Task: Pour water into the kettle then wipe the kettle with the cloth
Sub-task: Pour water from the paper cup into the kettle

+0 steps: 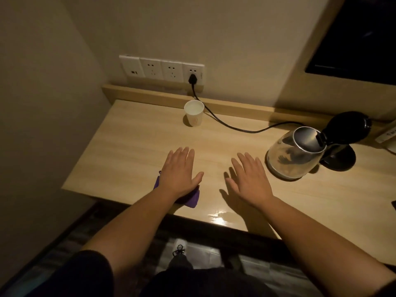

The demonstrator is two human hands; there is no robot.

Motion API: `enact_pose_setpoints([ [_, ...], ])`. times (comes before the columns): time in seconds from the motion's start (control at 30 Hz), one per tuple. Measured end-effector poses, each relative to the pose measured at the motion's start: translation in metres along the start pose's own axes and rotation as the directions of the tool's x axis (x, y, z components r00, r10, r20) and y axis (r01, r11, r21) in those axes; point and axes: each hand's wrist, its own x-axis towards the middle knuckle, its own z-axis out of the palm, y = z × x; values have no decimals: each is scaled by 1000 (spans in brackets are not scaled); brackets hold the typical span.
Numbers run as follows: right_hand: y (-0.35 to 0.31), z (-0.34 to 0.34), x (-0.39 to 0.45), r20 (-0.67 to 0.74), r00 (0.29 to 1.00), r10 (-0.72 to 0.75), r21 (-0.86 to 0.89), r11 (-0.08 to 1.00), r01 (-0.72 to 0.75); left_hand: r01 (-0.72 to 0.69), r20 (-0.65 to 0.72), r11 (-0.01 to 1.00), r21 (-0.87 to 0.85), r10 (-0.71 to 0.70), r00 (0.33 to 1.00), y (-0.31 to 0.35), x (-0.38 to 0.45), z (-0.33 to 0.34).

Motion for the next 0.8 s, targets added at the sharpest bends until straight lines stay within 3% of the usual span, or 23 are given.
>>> enact_pose_setpoints([
  [0.27, -26, 38, 10, 66, 963, 262, 14, 965, -263, -61, 32, 995, -79, 63, 997, -53, 26, 22],
  [0.47, -24, 54, 12, 50, 823, 565, 76, 820, -568, -140, 36, 981, -137, 146, 989, -71, 73, 38],
  [0.63, -4, 75, 9, 186, 706, 683, 50, 711, -701, -75, -7, 961, -266, 76, 997, -67, 104, 48],
  [0.7, -1, 89, 6, 235, 699, 676, 34, 713, -701, 6, 7, 946, -325, -4, 1000, -63, 114, 49],
  [0.8, 1, 103, 3, 193, 708, 679, 37, 716, -697, 96, 30, 901, -423, -92, 995, -64, 133, 55],
])
